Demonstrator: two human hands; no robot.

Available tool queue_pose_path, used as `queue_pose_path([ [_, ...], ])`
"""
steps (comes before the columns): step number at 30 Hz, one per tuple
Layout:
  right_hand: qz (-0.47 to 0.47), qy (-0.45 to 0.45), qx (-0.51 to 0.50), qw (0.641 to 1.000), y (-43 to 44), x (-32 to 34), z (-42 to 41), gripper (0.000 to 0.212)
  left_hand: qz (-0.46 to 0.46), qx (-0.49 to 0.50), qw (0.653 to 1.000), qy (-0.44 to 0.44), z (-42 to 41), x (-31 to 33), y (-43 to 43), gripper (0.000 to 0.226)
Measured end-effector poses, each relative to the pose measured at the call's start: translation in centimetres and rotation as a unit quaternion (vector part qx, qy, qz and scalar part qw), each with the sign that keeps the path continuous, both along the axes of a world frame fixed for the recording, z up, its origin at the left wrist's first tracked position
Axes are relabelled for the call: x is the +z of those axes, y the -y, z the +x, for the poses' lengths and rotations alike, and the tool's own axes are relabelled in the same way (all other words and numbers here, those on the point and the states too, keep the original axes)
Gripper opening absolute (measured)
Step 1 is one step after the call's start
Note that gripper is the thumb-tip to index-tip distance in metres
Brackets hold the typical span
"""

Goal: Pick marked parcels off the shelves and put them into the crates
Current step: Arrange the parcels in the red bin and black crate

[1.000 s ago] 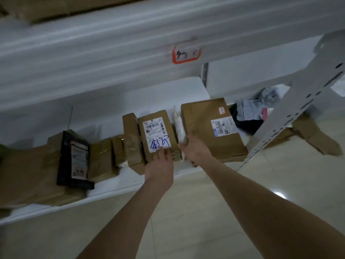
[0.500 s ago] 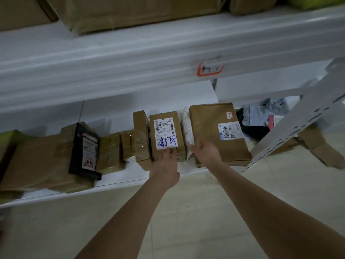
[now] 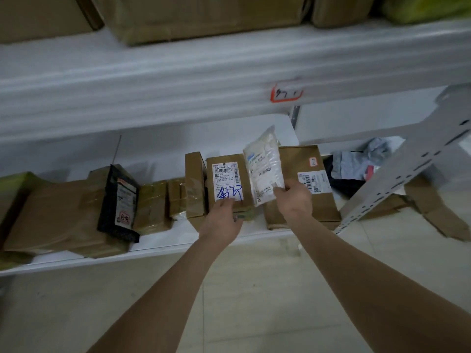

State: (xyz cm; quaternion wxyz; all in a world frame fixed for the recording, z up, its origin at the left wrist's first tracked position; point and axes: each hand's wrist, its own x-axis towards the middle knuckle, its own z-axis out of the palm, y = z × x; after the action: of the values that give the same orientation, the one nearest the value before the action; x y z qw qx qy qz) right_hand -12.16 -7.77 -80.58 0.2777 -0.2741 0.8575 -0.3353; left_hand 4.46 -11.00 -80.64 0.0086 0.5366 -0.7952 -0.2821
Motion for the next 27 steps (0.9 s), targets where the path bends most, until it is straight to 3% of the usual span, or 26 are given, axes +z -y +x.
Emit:
queue_pose_path([
  [3,-0.031,0.087,-0.012,0.996,-2.3,1.9,-0.5,0.022,0.053,0.101,0.987,-0.116,0.2,2.5,-0.9,0.052],
  [6,-0.065,0.204,-0.018,0.977,-4.9,3.4,-0.1,0.019,0.115,0.181,0.951,-0.221,0.9,5.4,-2.0,0.041],
  [13,-0.022,0.367,0.034,0.929,-8.9,7.4,1.8,0.01,0.233,0.259,0.891,-0.29,3.4,10.1,-4.7,0.024],
  [17,0.014,0.371,0.058,0.927,-9.8,7.8,2.8,0.006,0.198,0.28,0.905,-0.251,4.2,9.9,-5.3,0.013],
  [20,-0.014,0.372,0.053,0.926,-10.0,7.7,3.0,0.008,0.17,0.289,0.917,-0.217,4.1,9.1,-5.4,0.015],
  [24,-0.054,0.307,-0.057,0.948,-9.0,5.4,1.9,0.024,0.144,0.244,0.945,-0.164,2.9,7.1,-5.8,0.032],
  [27,-0.03,0.22,-0.125,0.967,-7.1,2.8,-0.3,0.017,0.091,0.155,0.981,-0.077,1.9,5.2,-5.5,0.044],
])
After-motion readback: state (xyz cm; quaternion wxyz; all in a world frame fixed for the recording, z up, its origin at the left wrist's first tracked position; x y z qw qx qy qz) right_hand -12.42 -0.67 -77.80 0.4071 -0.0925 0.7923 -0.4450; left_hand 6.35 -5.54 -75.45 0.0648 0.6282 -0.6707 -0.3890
